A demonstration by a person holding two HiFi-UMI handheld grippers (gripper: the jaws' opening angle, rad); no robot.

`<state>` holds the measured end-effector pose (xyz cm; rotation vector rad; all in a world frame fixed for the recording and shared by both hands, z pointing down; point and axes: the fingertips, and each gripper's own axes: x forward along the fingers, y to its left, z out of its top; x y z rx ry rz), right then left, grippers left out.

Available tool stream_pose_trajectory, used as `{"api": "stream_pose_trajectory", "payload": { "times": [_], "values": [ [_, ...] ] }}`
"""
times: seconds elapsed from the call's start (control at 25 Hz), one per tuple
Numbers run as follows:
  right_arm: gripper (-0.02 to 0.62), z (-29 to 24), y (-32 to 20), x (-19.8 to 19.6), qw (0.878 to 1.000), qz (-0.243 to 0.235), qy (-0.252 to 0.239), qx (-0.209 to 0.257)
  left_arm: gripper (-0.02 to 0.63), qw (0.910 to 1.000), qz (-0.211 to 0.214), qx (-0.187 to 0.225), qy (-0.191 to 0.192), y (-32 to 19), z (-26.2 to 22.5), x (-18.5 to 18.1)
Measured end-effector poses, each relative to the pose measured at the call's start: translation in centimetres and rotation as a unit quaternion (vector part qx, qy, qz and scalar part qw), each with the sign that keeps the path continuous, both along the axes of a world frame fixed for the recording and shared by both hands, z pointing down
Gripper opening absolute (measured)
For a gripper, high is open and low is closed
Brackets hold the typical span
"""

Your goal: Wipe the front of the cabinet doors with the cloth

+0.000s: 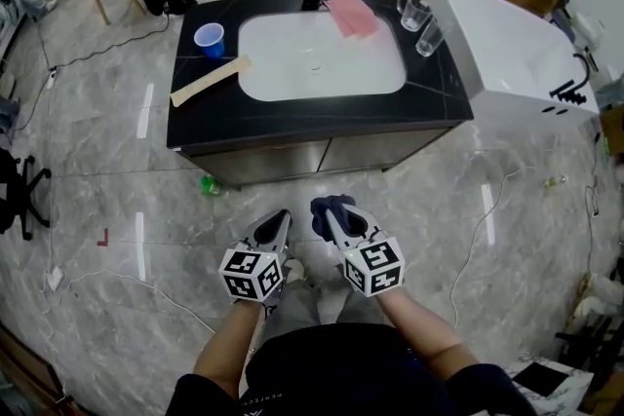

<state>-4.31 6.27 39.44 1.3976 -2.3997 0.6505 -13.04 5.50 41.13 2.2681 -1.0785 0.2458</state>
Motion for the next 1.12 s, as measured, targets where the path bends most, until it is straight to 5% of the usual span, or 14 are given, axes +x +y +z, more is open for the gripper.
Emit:
{"api": "stream_pose_trajectory", "payload": {
  "times": [0.44, 1.12],
  "values": [
    [0.052, 2.0, -2.7, 5.7, 0.999, -0.051, -0.015, -0.001, 0.014, 0.9987, -0.044, -0.008, -0.026, -1.7, 1.5, 6.3],
    [0.051, 7.6, -11.7, 9.2, 0.998, -0.049, -0.032, -0.006, 0.014, 0.9959, -0.083, -0.022, -0.027, -7.1, 6.1, 10.1]
  ]
}}
